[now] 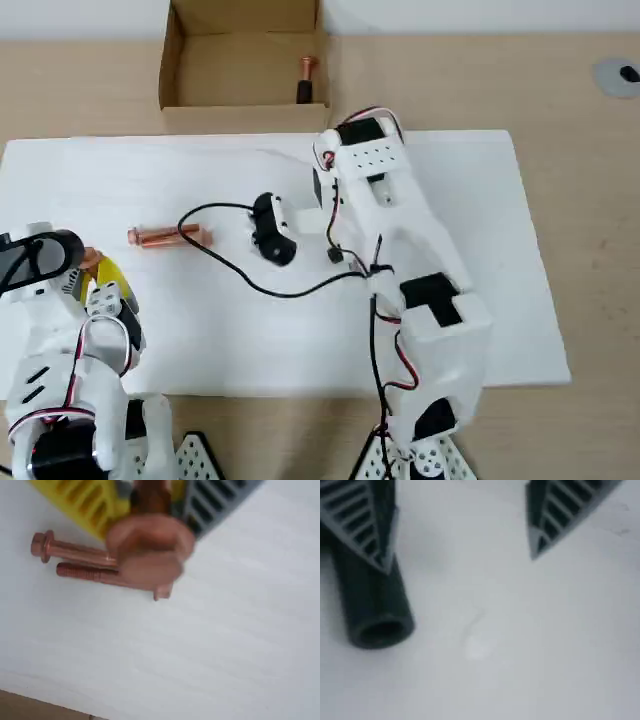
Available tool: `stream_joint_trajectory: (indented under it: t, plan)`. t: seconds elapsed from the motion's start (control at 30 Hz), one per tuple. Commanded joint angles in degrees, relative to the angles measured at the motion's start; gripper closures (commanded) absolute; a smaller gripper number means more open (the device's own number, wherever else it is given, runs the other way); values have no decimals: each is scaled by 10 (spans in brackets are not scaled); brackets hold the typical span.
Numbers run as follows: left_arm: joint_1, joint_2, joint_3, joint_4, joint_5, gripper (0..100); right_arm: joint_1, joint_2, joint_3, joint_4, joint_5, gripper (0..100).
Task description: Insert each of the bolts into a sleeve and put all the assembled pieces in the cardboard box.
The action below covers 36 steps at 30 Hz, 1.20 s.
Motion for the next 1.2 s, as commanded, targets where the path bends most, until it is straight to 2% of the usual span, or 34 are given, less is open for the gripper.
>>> stream_joint_trajectory:
  t: [0.0, 0.33, 0.77, 1.17]
  plan:
    - [-7, -1, -8, -11, -3, 991, -9, 15, -63, 8, 6, 774]
    - [-7, -1, -8, -12, -4, 991, -7, 58, -106, 6, 7, 774]
    - [-8, -1, -9, -11, -5, 991, -3, 196, -218, 9, 12, 774]
    - [-8, 1, -54, -11, -23, 991, 55, 199, -202, 9, 13, 772]
